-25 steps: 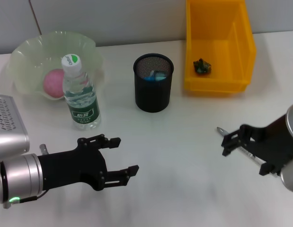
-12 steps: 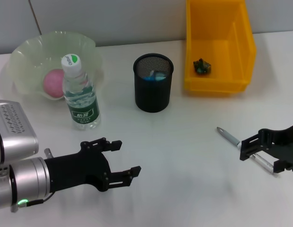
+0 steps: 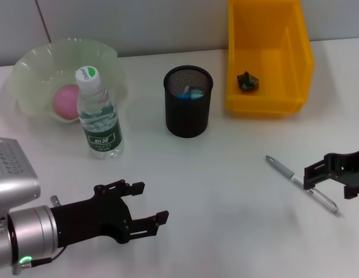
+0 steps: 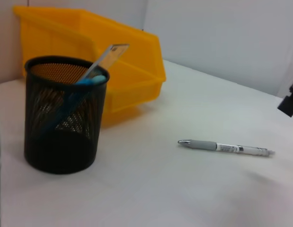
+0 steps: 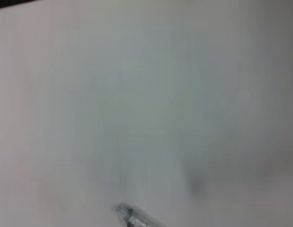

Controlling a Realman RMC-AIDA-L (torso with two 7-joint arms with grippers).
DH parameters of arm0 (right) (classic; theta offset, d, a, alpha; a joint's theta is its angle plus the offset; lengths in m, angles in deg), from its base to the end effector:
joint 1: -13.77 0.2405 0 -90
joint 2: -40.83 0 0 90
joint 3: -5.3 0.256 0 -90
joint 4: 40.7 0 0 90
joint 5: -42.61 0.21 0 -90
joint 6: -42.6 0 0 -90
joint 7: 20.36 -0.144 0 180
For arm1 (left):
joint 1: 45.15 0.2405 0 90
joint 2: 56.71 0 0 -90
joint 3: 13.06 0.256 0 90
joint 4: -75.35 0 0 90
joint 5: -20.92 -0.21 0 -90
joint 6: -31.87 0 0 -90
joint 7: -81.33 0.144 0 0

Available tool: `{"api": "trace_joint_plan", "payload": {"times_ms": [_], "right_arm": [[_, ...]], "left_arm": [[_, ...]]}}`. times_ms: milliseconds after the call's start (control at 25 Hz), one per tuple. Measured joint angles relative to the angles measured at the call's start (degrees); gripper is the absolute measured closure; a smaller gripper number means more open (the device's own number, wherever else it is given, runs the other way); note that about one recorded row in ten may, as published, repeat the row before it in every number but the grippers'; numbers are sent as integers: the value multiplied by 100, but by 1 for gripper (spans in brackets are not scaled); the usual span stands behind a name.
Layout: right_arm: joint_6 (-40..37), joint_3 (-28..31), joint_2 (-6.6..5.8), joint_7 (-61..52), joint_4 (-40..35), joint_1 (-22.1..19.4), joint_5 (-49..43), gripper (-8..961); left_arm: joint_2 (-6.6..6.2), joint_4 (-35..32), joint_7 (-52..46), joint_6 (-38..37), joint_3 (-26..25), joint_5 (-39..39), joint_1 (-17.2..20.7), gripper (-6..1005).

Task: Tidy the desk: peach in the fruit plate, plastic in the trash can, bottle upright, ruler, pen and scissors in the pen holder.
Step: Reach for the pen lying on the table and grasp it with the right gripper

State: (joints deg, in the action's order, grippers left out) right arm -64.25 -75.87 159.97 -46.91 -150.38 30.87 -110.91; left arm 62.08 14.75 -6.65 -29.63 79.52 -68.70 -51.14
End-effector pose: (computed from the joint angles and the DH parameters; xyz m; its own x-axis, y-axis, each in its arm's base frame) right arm 0.1885 0.2746 0.0606 0.0336 0.9483 0.3157 0.8436 -0.1963 0.4998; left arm -0.2512 0.2649 -0.0687 0.8354 0.3776 0.3995 0.4792 -0.8563 -0.1927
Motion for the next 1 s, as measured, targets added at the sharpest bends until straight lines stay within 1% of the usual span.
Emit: {"api": "trace_joint_plan", "payload": {"times_ms": [120,200,280,480,520,560,640,720,880,920,1000], "right_arm": [[-73,-3,-2,484,112,4,-9,209],[-86,-8,-4,595,157,7,-24,210],[-85,17,-7,897,278,10,-45,210],[-31,244,-5,1567,443,12,-36,210],[-14,411,-5,1827,540,49,19,210],[-14,411,-5,1827,540,49,19,210],[-24,636,-6,2014,659,190,110,210],[-85,813,-10,2149,866,380,-14,210],[88,919,-14,2468,1089,421,-151,209],[123,1054,-17,2637,1265,493,-163,209],[126,1127,-19,2709,1390,551,-180,209]], "left_arm": [[1,146,138,17,0,167,1,175],[3,268,236,17,-1,342,2,175],[3,279,240,17,-2,363,1,175],[0,297,249,18,-3,402,4,174],[-3,313,251,17,-3,440,4,174],[-3,313,251,17,-3,440,4,174],[-1,319,252,18,-3,461,4,174],[5,389,263,31,-3,640,3,174],[4,453,346,34,-3,807,-6,175],[4,460,371,36,-3,858,-6,175],[3,464,400,52,9,951,-7,175]]}}
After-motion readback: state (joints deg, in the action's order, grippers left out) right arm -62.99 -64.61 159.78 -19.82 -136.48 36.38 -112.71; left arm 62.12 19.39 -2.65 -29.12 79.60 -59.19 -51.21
